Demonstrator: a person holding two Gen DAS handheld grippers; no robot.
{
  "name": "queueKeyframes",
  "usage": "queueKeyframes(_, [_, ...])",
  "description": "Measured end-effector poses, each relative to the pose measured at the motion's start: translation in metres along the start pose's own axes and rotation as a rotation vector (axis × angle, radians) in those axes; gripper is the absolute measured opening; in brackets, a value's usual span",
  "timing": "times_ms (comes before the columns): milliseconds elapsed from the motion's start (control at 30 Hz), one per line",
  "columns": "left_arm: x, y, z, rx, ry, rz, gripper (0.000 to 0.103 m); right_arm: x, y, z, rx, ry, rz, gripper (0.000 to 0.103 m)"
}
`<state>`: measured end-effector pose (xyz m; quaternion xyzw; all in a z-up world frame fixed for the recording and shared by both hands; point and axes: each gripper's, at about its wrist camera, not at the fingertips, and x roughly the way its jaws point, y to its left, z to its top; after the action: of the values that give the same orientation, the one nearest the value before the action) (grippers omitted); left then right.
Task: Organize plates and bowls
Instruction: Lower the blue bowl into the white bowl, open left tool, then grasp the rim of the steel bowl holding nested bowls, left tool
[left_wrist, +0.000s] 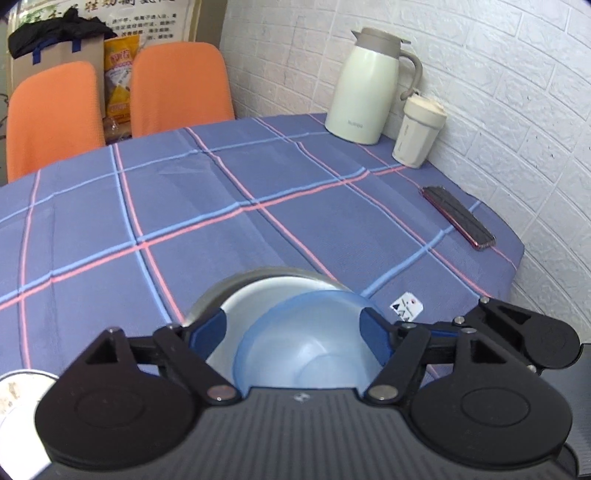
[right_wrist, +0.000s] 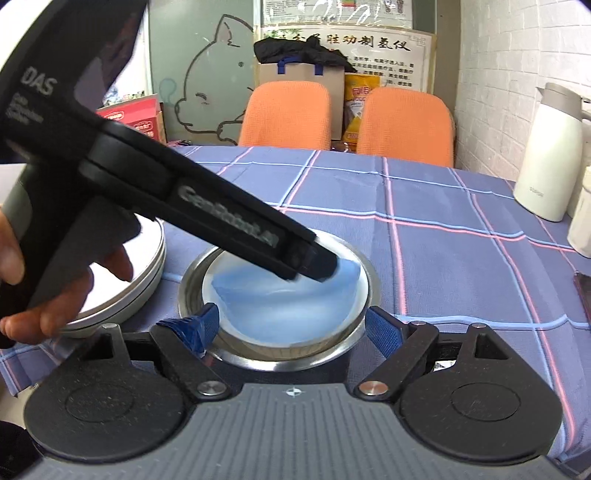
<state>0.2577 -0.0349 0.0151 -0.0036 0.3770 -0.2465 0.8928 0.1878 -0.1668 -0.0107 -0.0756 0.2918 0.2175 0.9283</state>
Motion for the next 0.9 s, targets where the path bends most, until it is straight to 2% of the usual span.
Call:
queueKeyframes(200, [-0.026, 0.008, -0.006, -0.042, -0.054, 0.013, 0.073, -0.03, -0.007, -0.013, 0.101, -0.072, -0.033, 0.074])
queueKeyframes(433, [-0.037, 0.013, -0.018, -0.146, -0.096, 0.038, 0.073, -0.047, -0.01, -0.028, 0.253, -0.133, -0.103, 0.074])
queueKeyframes(533, [-0.039, 0.015, -0.023, -0.188, -0.111, 0.066, 0.074, -0.039, -0.014, -0.027, 0.278, -0.118, -0.095, 0.074])
queueKeyframes(667, [-0.033, 0.02, -0.022, -0.202, -0.082, 0.078, 0.077, -0.031, -0.018, -0.024, 0.284, -0.094, -0.107, 0.074])
queueKeyframes(733, [-0.031, 0.023, -0.021, -0.207, -0.075, 0.091, 0.083, -0.026, -0.02, -0.022, 0.289, -0.09, -0.099, 0.074])
queueKeyframes(767, [-0.03, 0.024, -0.021, -0.208, -0.074, 0.094, 0.103, -0.024, -0.021, -0.021, 0.291, -0.087, -0.096, 0.074])
queueKeyframes(900, [-0.029, 0.024, -0.018, -0.19, -0.093, 0.094, 0.103, -0.015, -0.022, -0.019, 0.31, -0.086, -0.103, 0.074])
